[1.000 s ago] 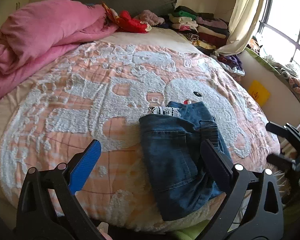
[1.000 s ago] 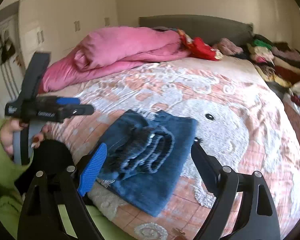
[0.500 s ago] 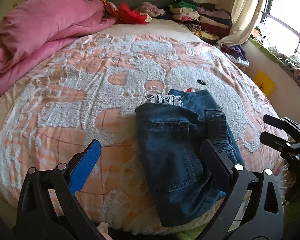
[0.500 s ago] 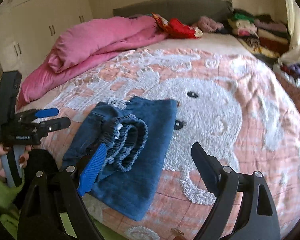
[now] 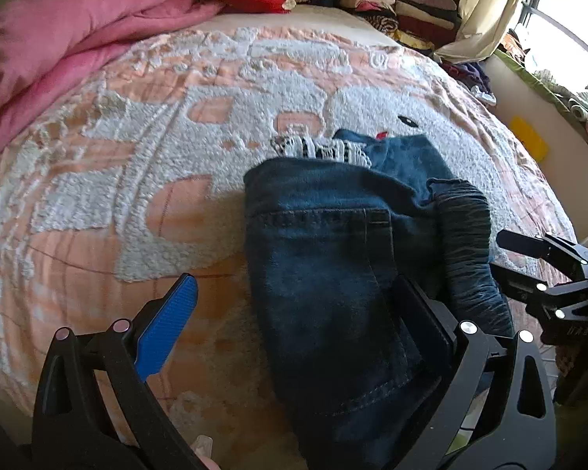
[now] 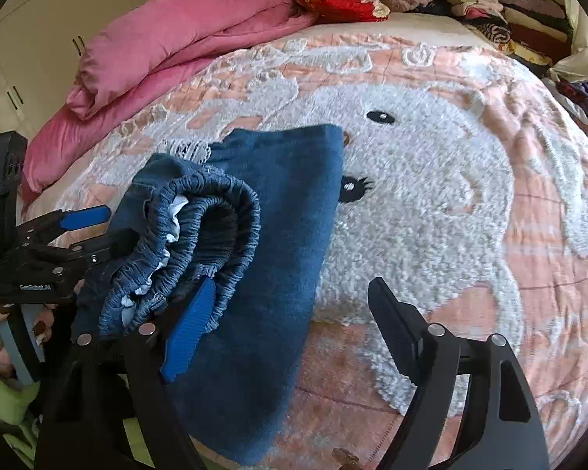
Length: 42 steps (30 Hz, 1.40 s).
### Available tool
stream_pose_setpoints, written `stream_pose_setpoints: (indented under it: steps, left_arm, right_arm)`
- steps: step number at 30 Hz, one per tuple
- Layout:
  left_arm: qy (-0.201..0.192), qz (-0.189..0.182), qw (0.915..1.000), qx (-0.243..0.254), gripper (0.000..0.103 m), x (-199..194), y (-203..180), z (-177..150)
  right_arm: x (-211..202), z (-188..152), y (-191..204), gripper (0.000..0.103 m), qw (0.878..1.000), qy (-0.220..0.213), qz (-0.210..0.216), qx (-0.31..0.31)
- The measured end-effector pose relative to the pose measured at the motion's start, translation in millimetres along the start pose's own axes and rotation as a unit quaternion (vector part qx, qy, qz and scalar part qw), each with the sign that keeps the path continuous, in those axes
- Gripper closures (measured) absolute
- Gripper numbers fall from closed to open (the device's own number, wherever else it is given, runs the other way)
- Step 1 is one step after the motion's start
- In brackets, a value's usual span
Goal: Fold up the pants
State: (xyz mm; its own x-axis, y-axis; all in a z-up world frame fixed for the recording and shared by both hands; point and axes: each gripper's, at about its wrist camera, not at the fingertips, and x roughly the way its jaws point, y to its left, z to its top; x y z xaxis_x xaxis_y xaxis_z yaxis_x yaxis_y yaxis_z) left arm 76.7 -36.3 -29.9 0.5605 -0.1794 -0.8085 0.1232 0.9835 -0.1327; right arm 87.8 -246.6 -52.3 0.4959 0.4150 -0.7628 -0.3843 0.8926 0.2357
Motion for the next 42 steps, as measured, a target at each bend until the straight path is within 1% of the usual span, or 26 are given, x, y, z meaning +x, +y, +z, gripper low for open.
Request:
stream_pose_setpoints:
  steps: [7, 9, 10, 11, 12, 13, 14, 16, 19, 20, 21, 22, 24, 25, 26, 27, 29, 31, 33, 42]
  left_arm:
    - [0.014, -0.021, 0.9997, -0.007, 0.01, 14.2, -3.2, -3.6]
    - [0.015, -0.022, 0.9997, -0.005, 0.01, 17.0, -4.5, -3.5]
    - [0.014, -0.022, 0.9996, -0.005, 0.011, 17.6, -4.6, -3.4]
    - [0.014, -0.023, 0.9996, -0.005, 0.012, 18.5, -4.7, -3.3]
    - [0.015, -0.025, 0.9996, -0.006, 0.017, 19.2, -5.3, -3.7]
    - [0.014, -0.027, 0.9995, -0.005, 0.022, 19.7, -6.1, -3.0]
    - [0.014, -0.033, 0.9994, -0.003, 0.025, 19.6, -7.6, -3.2]
    - [0.013, -0.036, 0.9993, 0.0, 0.033, 19.6, -9.9, -2.1]
    - [0.014, -0.042, 0.999, 0.001, 0.039, 19.7, -10.9, -1.0]
    - [0.014, -0.044, 0.999, 0.0, 0.04, 19.8, -10.4, -0.7]
    - [0.013, -0.045, 0.9989, 0.0, 0.044, 19.6, -10.7, -0.5]
    - [0.012, -0.045, 0.9989, 0.002, 0.048, 18.9, -11.8, -0.5]
    - [0.009, -0.043, 0.999, 0.007, 0.053, 16.8, -14.0, -0.2]
    - [0.008, -0.042, 0.9991, 0.008, 0.057, 15.7, -14.7, 0.1]
    - [0.007, -0.042, 0.9991, 0.009, 0.059, 14.9, -14.9, 0.7]
    - [0.004, -0.041, 0.9991, 0.009, 0.064, 12.9, -14.5, 0.7]
    - [0.003, -0.042, 0.999, 0.012, 0.071, 9.8, -14.5, 2.5]
    - [-0.001, -0.042, 0.999, 0.015, 0.077, 5.3, -14.5, 5.9]
    - [-0.004, -0.046, 0.9988, 0.015, 0.079, 0.8, -14.7, 10.5]
    - [-0.035, -0.045, 0.9984, 0.004, 0.079, -12.0, -6.6, 43.2]
  right_arm:
    - [7.2, -0.8, -5.5, 0.024, 1.0, 0.008, 0.015, 0.01]
    - [8.0, -0.3, -6.8, 0.026, 1.0, 0.007, 0.024, 0.015]
    - [8.5, 0.0, -7.1, 0.029, 0.999, 0.007, 0.029, 0.017]
    - [9.7, 0.4, -7.6, 0.036, 0.999, 0.007, 0.04, 0.019]
    - [11.1, 0.9, -7.6, 0.041, 0.998, 0.008, 0.052, 0.022]
    - [12.5, 1.2, -7.8, 0.041, 0.998, 0.01, 0.062, 0.025]
    - [14.8, 1.4, -7.2, 0.041, 0.997, 0.012, 0.069, 0.026]
    - [19.6, 1.9, -4.0, 0.041, 0.997, 0.014, 0.068, 0.02]
    - [22.1, 3.5, -1.4, 0.042, 0.997, 0.012, 0.072, 0.016]
    - [23.0, 4.4, -0.8, 0.045, 0.997, 0.012, 0.073, 0.014]
    - [23.5, 5.0, -0.3, 0.05, 0.997, 0.01, 0.077, 0.012]
    - [24.1, 5.2, 0.6, 0.052, 0.997, 0.008, 0.08, 0.01]
    - [24.7, 5.4, 2.8, 0.064, 0.996, 0.004, 0.087, 0.005]
    - [24.3, 5.4, 4.2, 0.068, 0.996, 0.002, 0.092, 0.002]
    - [23.4, 5.4, 7.3, 0.075, 0.995, 0.0, 0.097, -0.004]
    - [22.0, 5.8, 9.4, 0.079, 0.995, -0.002, 0.097, -0.011]
    - [16.7, 7.1, 18.9, 0.082, 0.996, -0.009, 0.085, -0.037]
    - [11.0, 10.5, 27.4, 0.082, 0.995, -0.02, 0.076, -0.059]
    - [6.2, 16.2, 33.0, 0.083, 0.994, -0.027, 0.074, -0.073]
    - [-5.6, 53.0, 46.7, 0.083, 0.989, -0.067, 0.069, -0.109]
